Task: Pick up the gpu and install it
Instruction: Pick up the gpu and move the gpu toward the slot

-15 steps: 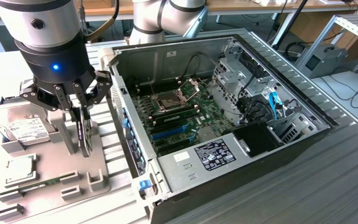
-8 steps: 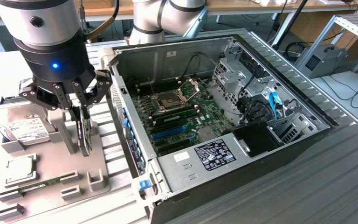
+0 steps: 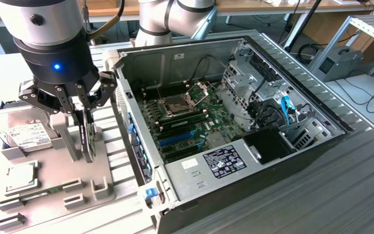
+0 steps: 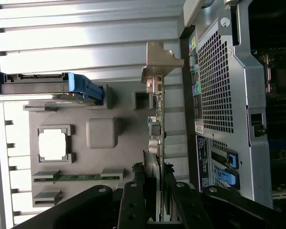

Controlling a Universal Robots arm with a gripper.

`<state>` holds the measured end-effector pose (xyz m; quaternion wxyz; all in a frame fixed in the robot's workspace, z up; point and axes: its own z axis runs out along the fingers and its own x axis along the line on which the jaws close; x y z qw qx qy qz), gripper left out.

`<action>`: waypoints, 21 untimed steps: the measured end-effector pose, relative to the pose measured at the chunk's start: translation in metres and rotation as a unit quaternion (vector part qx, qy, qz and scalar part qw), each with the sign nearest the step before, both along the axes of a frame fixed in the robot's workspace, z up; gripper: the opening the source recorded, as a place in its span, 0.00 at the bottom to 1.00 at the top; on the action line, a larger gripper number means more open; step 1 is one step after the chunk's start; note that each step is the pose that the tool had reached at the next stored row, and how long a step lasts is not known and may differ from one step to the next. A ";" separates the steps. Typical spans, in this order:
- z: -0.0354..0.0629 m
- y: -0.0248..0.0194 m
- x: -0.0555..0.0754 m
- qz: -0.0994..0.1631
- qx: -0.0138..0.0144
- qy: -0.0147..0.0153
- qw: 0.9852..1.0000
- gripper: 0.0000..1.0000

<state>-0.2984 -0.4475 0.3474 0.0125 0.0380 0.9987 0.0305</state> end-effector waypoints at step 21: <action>0.0079 0.0000 0.000 0.000 0.002 0.000 1.000 0.26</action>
